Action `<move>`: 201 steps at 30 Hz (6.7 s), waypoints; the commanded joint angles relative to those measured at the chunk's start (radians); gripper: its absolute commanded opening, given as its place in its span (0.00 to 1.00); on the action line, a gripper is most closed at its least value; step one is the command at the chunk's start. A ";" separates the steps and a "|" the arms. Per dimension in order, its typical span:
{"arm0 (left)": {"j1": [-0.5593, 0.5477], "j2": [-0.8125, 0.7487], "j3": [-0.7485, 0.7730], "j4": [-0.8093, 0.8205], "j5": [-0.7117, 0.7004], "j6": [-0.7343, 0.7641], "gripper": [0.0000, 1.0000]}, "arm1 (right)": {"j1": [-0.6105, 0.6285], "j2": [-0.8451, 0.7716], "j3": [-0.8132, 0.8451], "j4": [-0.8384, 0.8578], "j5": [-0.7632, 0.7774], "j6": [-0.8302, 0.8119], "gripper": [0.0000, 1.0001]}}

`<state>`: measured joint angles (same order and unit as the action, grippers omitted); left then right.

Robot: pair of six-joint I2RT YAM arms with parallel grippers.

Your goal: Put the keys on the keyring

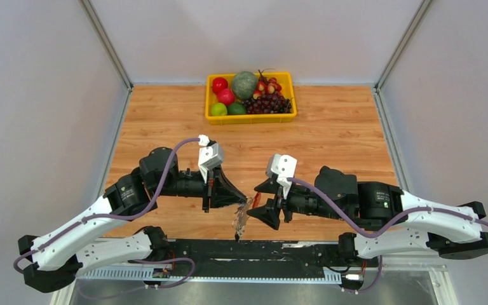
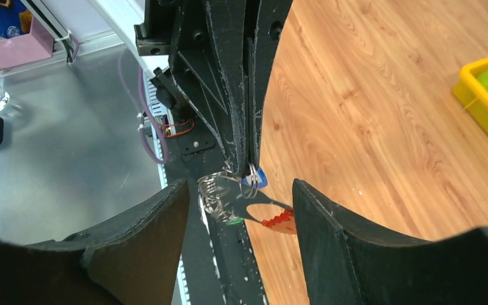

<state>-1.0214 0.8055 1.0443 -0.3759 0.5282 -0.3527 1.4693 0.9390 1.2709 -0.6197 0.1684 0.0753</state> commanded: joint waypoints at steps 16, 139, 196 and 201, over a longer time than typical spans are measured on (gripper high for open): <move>-0.001 -0.096 -0.054 -0.013 0.099 0.004 0.00 | -0.033 0.071 0.107 -0.044 -0.166 0.045 0.62; 0.000 -0.356 -0.270 0.190 -0.619 -0.003 0.62 | -0.238 0.204 -0.379 0.869 0.243 0.001 0.00; 0.001 -0.417 -0.339 0.164 -0.653 -0.003 0.64 | -0.593 0.353 -0.820 0.797 0.176 0.465 0.47; 0.001 -0.401 -0.331 0.166 -0.670 0.011 0.64 | -0.593 0.207 -0.761 0.675 0.255 0.382 0.66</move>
<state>-1.0206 0.3889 0.7071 -0.2424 -0.1177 -0.3538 0.8780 1.2636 0.4458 0.1360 0.3359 0.5022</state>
